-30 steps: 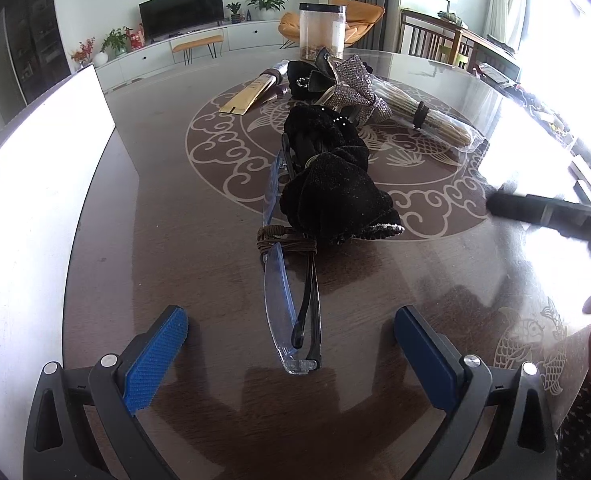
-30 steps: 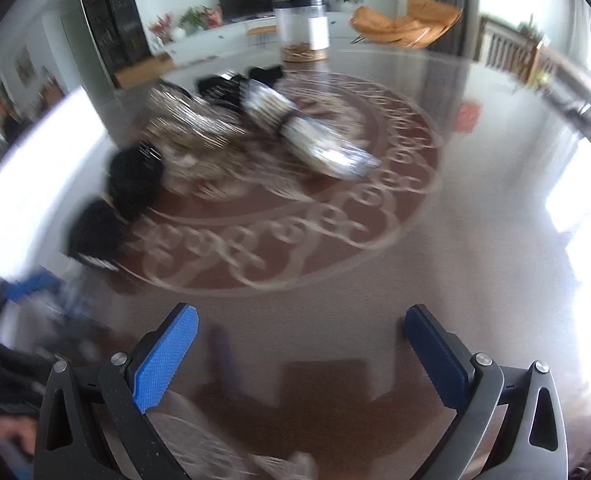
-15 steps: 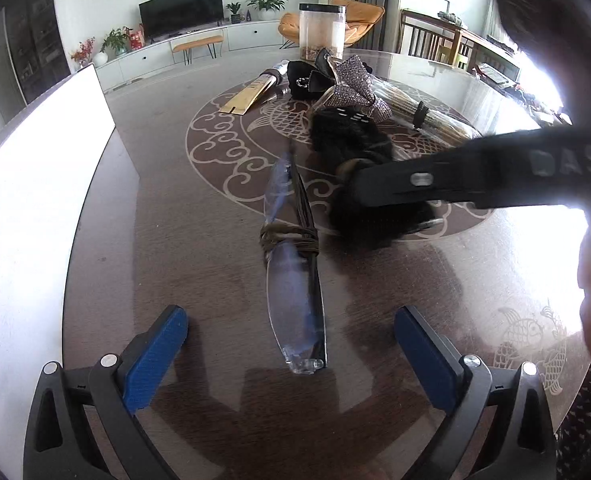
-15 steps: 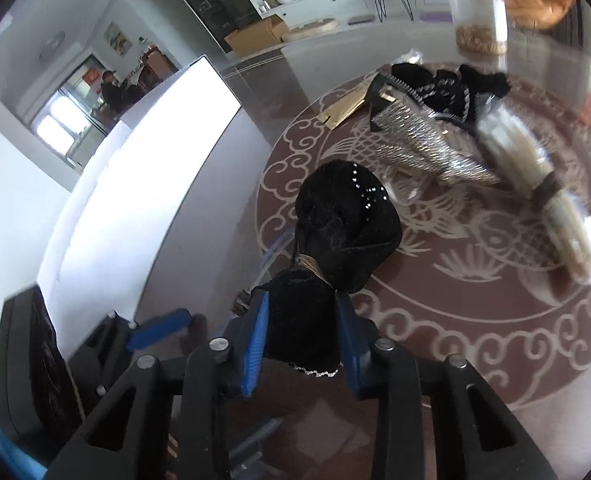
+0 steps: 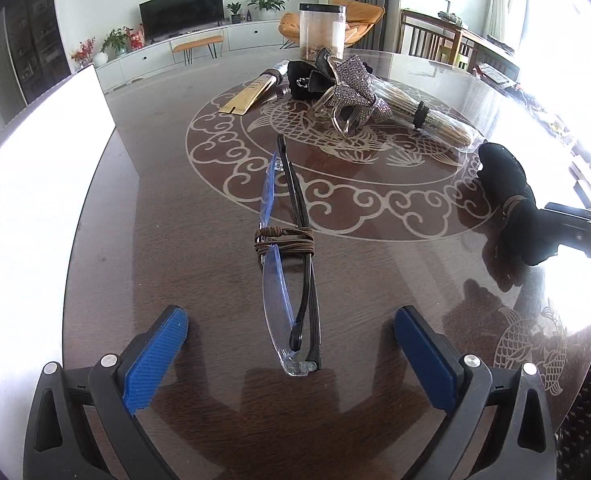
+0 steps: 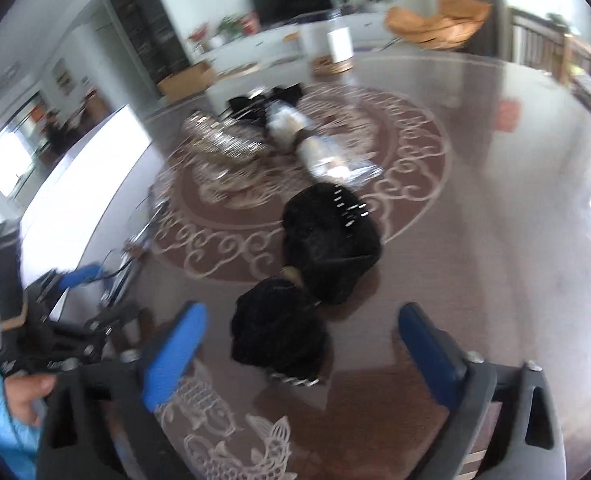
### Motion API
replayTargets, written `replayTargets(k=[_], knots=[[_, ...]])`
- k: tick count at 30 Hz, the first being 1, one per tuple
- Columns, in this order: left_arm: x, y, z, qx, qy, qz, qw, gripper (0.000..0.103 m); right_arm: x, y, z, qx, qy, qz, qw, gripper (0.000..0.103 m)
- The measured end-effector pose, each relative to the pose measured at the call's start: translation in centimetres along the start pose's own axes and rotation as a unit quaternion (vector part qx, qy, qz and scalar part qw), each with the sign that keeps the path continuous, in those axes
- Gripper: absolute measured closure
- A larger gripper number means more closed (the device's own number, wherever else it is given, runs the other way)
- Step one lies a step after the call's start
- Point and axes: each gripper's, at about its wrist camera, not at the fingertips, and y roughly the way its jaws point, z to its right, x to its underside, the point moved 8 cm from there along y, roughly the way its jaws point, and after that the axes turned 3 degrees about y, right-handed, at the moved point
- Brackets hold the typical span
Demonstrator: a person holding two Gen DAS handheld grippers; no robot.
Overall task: Organize objects
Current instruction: 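Close the right gripper on the black fuzzy hat and lift it off the glasses, then close the left gripper on the blue-framed eyeglasses while the right holds the black hat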
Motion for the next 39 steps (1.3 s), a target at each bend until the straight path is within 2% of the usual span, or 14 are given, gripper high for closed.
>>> replayTargets(k=[4, 5, 9, 12, 25, 30, 32, 33, 34, 35, 36, 39], knots=[[0.0, 0.0, 0.0, 0.0, 0.0, 0.0, 1.0, 0.0, -1.0, 2.5, -1.6, -0.004, 0.026, -0.02, 0.999, 0.005], [0.0, 0.0, 0.0, 0.0, 0.0, 0.0, 1.0, 0.0, -1.2, 3.3, -2.1, 0.0, 0.026, -0.019, 0.999, 0.001], [0.0, 0.1, 0.0, 0.0, 0.0, 0.0, 1.0, 0.0, -1.5, 5.0, -3.1, 0.057, -0.017, -0.021, 0.998, 0.0], [0.0, 0.0, 0.0, 0.0, 0.0, 0.0, 1.0, 0.0, -0.4, 5.4, -3.7, 0.1, -0.069, -0.005, 0.993, 0.0], [-0.1, 0.1, 0.0, 0.002, 0.0, -0.003, 1.0, 0.0, -0.2, 5.5, -3.3, 0.098, -0.066, 0.003, 0.993, 0.0], [-1.2, 1.1, 0.1, 0.017, 0.02, -0.066, 0.9974, 0.0, 0.0, 5.2, -3.4, 0.097, -0.067, 0.003, 0.993, 0.0], [-1.6, 1.4, 0.3, 0.022, 0.033, -0.074, 0.9964, 0.0, 0.0, 5.2, -3.4, 0.098, -0.067, 0.003, 0.993, 0.0], [-2.1, 1.6, 0.3, 0.023, 0.041, -0.07, 0.9965, 0.006, 0.0, 5.2, -3.4, 0.098, -0.067, 0.003, 0.993, 0.0], [-2.5, 1.5, 0.2, 0.026, 0.042, -0.057, 0.9972, 0.017, 0.0, 5.2, -3.4, 0.098, -0.067, 0.003, 0.993, 0.0], [-3.2, 1.1, 0.0, 0.023, 0.04, -0.038, 0.9982, 0.053, 0.0, 5.2, -3.4, 0.097, -0.066, 0.003, 0.993, 0.0], [-3.5, 1.0, -0.1, 0.022, 0.04, -0.036, 0.9983, 0.076, 0.0, 5.2, -3.4, 0.097, -0.067, 0.003, 0.993, 0.0], [-3.3, 0.7, -0.4, 0.029, 0.031, -0.026, 0.9988, 0.076, 0.0, 5.3, -3.6, 0.095, -0.068, 0.002, 0.993, 0.0]])
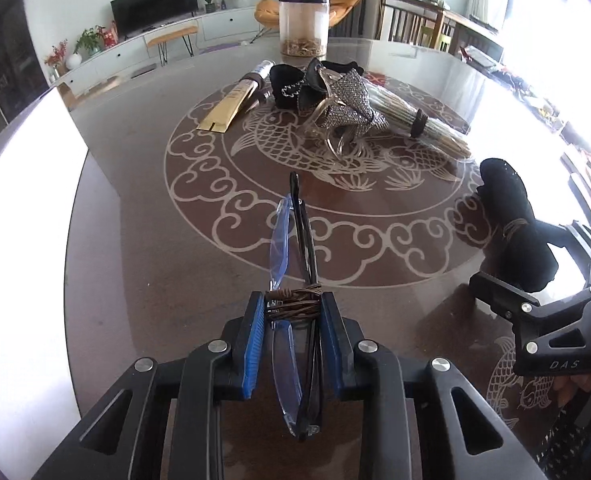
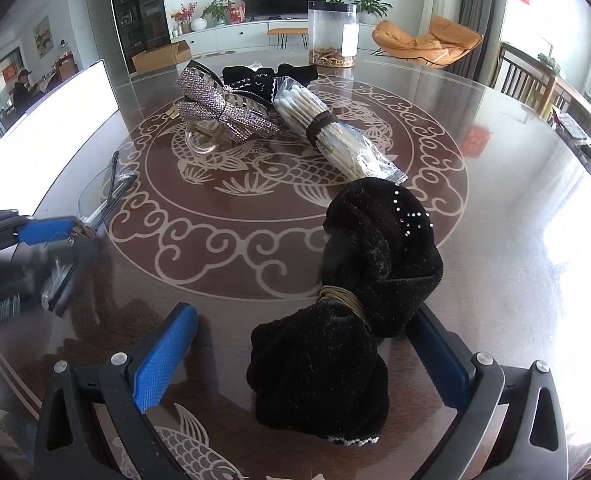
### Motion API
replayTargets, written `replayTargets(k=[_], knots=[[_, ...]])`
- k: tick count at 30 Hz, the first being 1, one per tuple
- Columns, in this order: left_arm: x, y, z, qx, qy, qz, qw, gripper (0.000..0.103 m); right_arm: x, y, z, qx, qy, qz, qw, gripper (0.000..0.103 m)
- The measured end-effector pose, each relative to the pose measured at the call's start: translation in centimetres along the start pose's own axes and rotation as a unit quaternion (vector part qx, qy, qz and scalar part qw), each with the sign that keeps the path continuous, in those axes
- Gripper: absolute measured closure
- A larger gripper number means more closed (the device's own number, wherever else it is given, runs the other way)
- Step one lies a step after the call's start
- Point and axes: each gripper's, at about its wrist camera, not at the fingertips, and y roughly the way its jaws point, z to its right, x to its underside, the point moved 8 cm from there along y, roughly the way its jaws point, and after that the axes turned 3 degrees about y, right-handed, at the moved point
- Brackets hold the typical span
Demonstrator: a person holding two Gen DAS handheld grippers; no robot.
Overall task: Organize objects
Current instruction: 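Close the left gripper on the blue-framed eyeglasses while the right holds the black hat, then carry eyeglasses and black hat over the bin and open both grippers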
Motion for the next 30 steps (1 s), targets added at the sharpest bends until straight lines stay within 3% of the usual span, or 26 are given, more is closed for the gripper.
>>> replayTargets(k=[4, 7, 10, 13, 15, 16, 17, 18, 19, 21, 25, 28, 30], knots=[[1.7, -1.3, 0.0, 0.013, -0.025, 0.017, 0.9995, 0.076, -0.1, -0.2, 0.1, -0.04, -0.008, -0.015, 0.999, 0.0], [2.9, -2.0, 0.0, 0.012, -0.037, 0.026, 0.9989, 0.076, -0.8, -0.9, 2.3, -0.111, 0.083, -0.071, 0.988, 0.0], [3.3, -2.3, 0.5, 0.015, -0.039, 0.031, 0.9986, 0.076, -2.2, -1.1, 3.2, -0.109, 0.121, -0.089, 0.983, 0.0], [3.3, -2.6, 0.9, 0.025, -0.043, 0.033, 0.9982, 0.076, -3.2, -0.2, 1.5, -0.097, 0.088, -0.108, 0.986, 0.0], [3.1, -3.3, 1.0, 0.03, -0.045, 0.04, 0.9977, 0.076, -2.6, 0.6, 0.6, -0.057, 0.044, -0.134, 0.988, 0.003], [3.1, -3.8, 1.1, 0.034, -0.047, 0.044, 0.9973, 0.076, -2.3, 0.6, 0.7, -0.027, 0.024, -0.129, 0.991, 0.013], [3.0, -4.3, 1.2, 0.037, -0.048, 0.05, 0.9969, 0.076, -1.9, 0.4, 1.0, -0.015, 0.022, -0.125, 0.992, 0.038], [3.0, -4.8, 1.3, 0.039, -0.049, 0.055, 0.9965, 0.076, -1.7, -0.2, 1.7, -0.002, 0.027, -0.109, 0.994, 0.05], [3.0, -5.4, 1.4, 0.042, -0.05, 0.06, 0.9961, 0.076, -1.4, -0.6, 2.2, -0.005, 0.038, -0.106, 0.994, 0.072], [2.8, -6.5, 1.7, 0.055, -0.056, 0.071, 0.9943, 0.076, -1.3, -2.0, 2.9, -0.037, 0.065, -0.091, 0.993, 0.073], [2.0, -10.1, 1.4, 0.086, -0.078, 0.1, 0.9881, 0.076, -2.5, -5.7, 1.6, -0.068, 0.061, -0.045, 0.995, 0.073], [1.2, -14.4, -1.1, 0.102, -0.11, 0.136, 0.9793, 0.076, -5.1, -8.7, -2.7, -0.113, 0.041, -0.014, 0.993, 0.073], [1.1, -17.6, -3.8, 0.082, -0.12, 0.163, 0.9758, 0.076, -6.5, -10.7, -6.3, -0.147, 0.02, 0.006, 0.989, 0.072]])
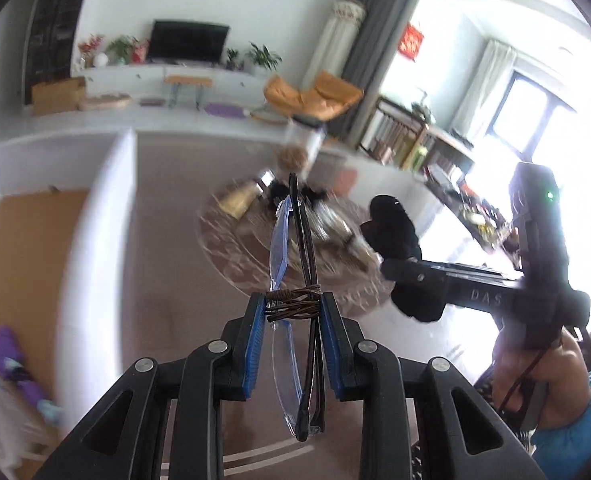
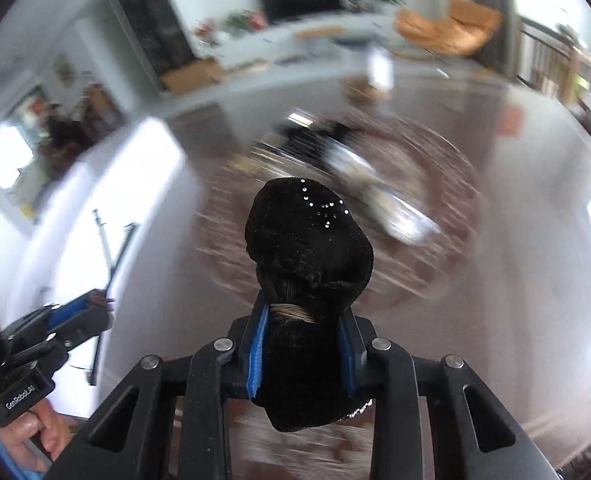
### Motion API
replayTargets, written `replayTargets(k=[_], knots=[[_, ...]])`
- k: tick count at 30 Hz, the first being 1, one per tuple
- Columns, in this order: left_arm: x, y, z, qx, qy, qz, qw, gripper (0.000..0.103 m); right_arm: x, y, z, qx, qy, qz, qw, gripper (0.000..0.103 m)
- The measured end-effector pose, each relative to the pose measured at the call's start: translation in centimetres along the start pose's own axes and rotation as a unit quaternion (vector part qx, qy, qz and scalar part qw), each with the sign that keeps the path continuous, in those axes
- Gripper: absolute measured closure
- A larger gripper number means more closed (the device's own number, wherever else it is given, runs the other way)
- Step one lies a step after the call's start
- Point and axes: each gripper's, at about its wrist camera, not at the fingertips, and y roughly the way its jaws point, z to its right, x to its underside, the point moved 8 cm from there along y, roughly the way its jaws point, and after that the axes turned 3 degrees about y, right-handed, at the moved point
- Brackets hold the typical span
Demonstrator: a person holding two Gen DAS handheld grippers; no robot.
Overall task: Organize objects
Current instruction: 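Carry eyeglasses and black hat over the bin and open both grippers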
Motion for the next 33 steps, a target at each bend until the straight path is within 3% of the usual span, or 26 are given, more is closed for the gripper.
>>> replayTargets(k=[3, 6, 9, 11, 12, 14, 15, 18, 19, 22, 25, 28, 30, 33], knots=[[-1.3, -3.9, -4.5, -0.072, 0.005, 0.028, 0.997, 0.076, -2.2, -0.1, -9.1, -0.068, -0.057, 0.013, 0.996, 0.072], [-0.9, -6.7, -10.3, -0.132, -0.027, 0.029, 0.9904, 0.076, -2.9, 0.6, -18.0, -0.14, -0.11, 0.002, 0.984, 0.072], [1.1, -8.8, -15.8, -0.181, -0.074, 0.016, 0.9806, 0.076, -2.5, 2.1, -24.9, -0.167, -0.167, -0.01, 0.972, 0.072], [3.0, -9.3, -18.7, -0.211, -0.096, -0.011, 0.9726, 0.073, -1.5, 4.4, -28.6, -0.173, -0.204, -0.034, 0.963, 0.07], [4.2, -9.3, -20.3, -0.238, -0.108, -0.033, 0.9647, 0.073, -0.9, 5.4, -29.7, -0.177, -0.213, -0.049, 0.96, 0.068], [6.3, -9.0, -22.6, -0.273, -0.13, -0.076, 0.9501, 0.069, 0.2, 7.6, -31.2, -0.181, -0.227, -0.08, 0.954, 0.035], [7.0, -8.8, -23.4, -0.275, -0.146, -0.087, 0.9462, 0.061, 0.4, 8.4, -31.4, -0.18, -0.23, -0.082, 0.953, 0.029], [7.4, -9.3, -24.0, -0.262, -0.187, -0.067, 0.9445, 0.034, -0.1, 7.8, -29.9, -0.195, -0.214, -0.06, 0.955, 0.027], [7.0, -9.6, -23.7, -0.26, -0.189, -0.053, 0.9454, 0.033, -0.6, 7.0, -28.7, -0.206, -0.199, -0.045, 0.957, 0.026], [5.2, -9.2, -21.6, -0.263, -0.156, -0.036, 0.9514, 0.032, -1.7, 5.8, -24.7, -0.197, -0.17, -0.002, 0.966, 0.007], [3.1, -8.2, -17.3, -0.22, -0.116, -0.014, 0.9685, 0.032, -1.8, 5.4, -18.3, -0.135, -0.147, 0.045, 0.979, 0.002], [1.6, -6.3, -11.0, -0.151, -0.072, -0.004, 0.9858, 0.031, 0.2, 6.4, -9.4, -0.03, -0.112, 0.06, 0.991, 0.002], [1.2, -4.1, -6.1, -0.1, -0.036, -0.017, 0.9941, 0.02, 2.4, 7.1, -3.3, 0.024, -0.072, 0.041, 0.996, 0.002], [2.0, -0.5, 0.0, -0.035, 0.007, -0.048, 0.9982, 0.007, 5.4, 6.3, 3.9, 0.099, -0.027, 0.035, 0.994, 0.002]])
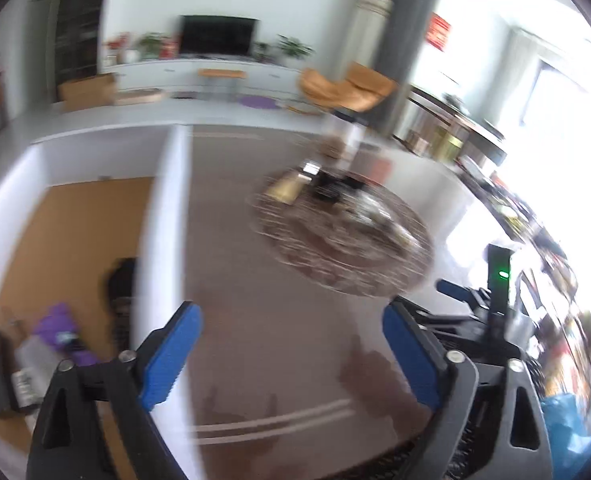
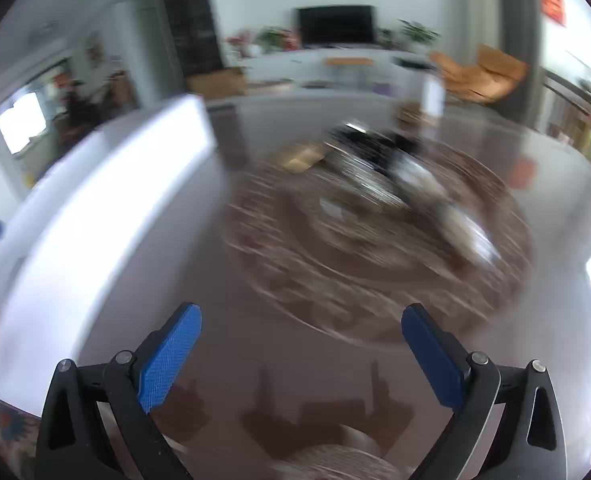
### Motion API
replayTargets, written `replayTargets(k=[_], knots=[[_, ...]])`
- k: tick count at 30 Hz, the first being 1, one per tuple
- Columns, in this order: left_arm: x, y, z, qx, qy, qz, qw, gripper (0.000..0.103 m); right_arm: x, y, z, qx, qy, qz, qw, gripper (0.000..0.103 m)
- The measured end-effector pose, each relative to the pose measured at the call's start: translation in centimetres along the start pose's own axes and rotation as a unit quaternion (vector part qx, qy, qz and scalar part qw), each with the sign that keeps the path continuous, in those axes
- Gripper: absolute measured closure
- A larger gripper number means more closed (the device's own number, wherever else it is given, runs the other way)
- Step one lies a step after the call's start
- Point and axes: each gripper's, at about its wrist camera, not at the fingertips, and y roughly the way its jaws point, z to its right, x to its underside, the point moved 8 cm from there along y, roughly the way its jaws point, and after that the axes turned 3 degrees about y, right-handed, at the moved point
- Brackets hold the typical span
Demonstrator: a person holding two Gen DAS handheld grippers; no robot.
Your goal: Organize objects
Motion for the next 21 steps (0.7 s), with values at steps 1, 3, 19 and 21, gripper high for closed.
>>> replayTargets(k=[1, 3, 19, 21], knots=[[0.3, 1.3, 1.7, 0.015, 0.008, -0.01, 0.9998, 0.007, 0.9, -0.3, 1.7, 0.019, 0.008, 0.0, 1.0, 0.002], [0.9, 4.7, 4.6, 0.035, 0.019, -0.035, 0.9986, 0.007, 1.6, -0.4, 4.3, 0.048, 0.021, -0.007, 0.999, 0.002], [3.4, 18.1, 5.7, -0.095, 0.075, -0.071, 0.9901, 0.0, 2.4, 2.0, 7.8, 0.069, 0.026, -0.041, 0.996, 0.0], [3.3, 18.4, 5.7, -0.094, 0.074, -0.07, 0.9903, 0.0, 2.5, 1.9, 8.0, 0.069, 0.027, -0.04, 0.996, 0.0]])
